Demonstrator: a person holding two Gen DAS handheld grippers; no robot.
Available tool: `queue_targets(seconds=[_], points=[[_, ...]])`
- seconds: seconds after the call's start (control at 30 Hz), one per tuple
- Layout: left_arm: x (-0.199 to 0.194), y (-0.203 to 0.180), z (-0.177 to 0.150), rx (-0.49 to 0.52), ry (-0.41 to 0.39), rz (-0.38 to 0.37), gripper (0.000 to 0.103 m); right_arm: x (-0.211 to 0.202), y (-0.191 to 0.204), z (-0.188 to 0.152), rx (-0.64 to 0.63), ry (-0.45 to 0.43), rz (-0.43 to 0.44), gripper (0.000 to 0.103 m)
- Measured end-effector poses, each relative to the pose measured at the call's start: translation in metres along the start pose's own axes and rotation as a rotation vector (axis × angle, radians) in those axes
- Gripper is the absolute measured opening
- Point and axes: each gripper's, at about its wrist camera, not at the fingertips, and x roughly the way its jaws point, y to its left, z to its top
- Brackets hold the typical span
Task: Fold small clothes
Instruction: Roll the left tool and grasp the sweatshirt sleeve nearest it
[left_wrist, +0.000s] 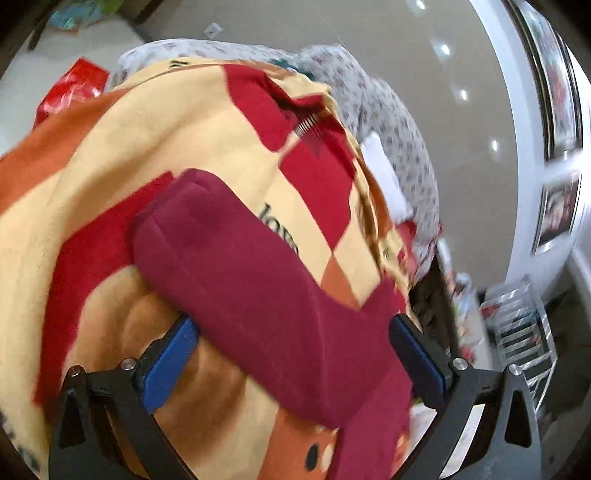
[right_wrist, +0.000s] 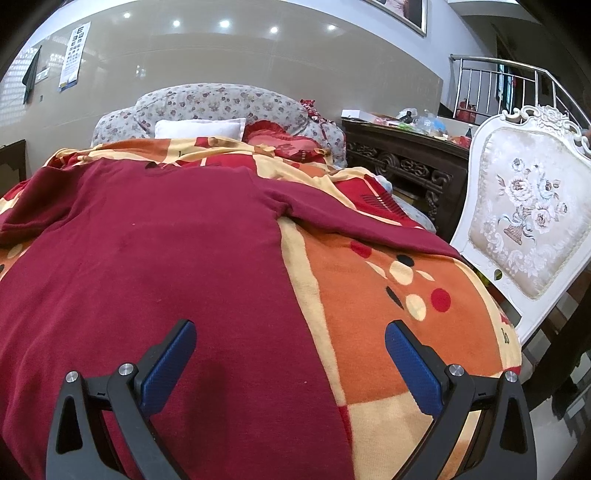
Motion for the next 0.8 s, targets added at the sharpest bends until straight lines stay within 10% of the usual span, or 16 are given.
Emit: queue_targets(seconds=[0.23, 0.57, 0.8], points=[[-0.014, 0.013, 0.010, -0.060, -0.152, 0.044, 0.089, 0.000, -0.001, -0.001, 0.007, -0.006, 0.008, 0.103], [-0.009, 0.024, 0.013, -0.027, -0.159, 0.226, 0.008, 0.001, 0.003, -0.001, -0.011, -0.006, -0.005, 0.103], [-0.082, -0.019, -0.006, 0.096, -0.465, 0.253, 0.006, 0.001, 0.001, -0.001, -0.006, -0.002, 0.004, 0.103]])
